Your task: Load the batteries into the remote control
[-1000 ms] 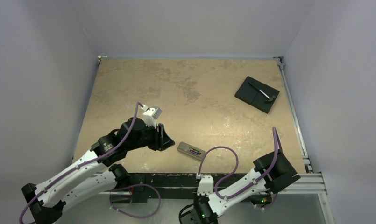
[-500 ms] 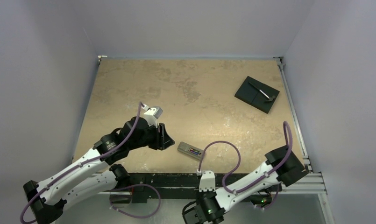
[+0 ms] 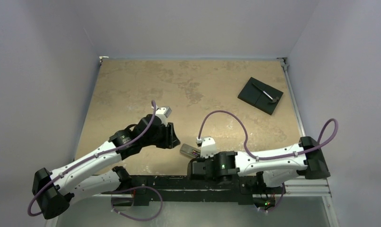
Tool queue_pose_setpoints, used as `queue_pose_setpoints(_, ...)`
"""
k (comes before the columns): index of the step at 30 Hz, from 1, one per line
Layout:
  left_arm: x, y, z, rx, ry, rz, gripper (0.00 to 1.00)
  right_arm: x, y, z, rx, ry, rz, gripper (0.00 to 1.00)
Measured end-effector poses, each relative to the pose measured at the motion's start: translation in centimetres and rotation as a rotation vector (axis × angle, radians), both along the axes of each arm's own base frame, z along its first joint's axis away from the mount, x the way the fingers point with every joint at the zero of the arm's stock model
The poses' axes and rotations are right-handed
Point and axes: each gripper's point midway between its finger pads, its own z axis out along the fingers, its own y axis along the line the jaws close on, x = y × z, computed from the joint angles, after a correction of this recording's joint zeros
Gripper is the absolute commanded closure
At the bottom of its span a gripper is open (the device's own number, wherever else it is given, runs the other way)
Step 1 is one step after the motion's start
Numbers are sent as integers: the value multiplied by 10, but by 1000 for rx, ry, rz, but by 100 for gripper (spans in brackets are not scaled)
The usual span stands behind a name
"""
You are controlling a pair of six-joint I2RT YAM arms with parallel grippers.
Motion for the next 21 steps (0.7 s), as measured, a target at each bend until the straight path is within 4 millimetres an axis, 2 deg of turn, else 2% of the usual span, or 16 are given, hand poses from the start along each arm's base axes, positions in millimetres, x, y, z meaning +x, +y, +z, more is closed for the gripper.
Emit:
queue_pose_setpoints(4, 6, -5, -8, 20, 15, 6, 61, 39, -5, 8, -38, -50, 74, 94)
queue_pose_setpoints(9, 14, -7, -18, 62, 27, 26, 61, 73, -10, 8, -101, -66, 195, 95)
queue_pose_setpoints(15, 29, -1, -24, 86, 34, 79, 61, 94, -5, 5, -175, -51, 379, 95)
queue_pose_setpoints(21, 50, 13, -30, 89, 58, 155, 61, 105, -1, 4, -211, -34, 539, 98)
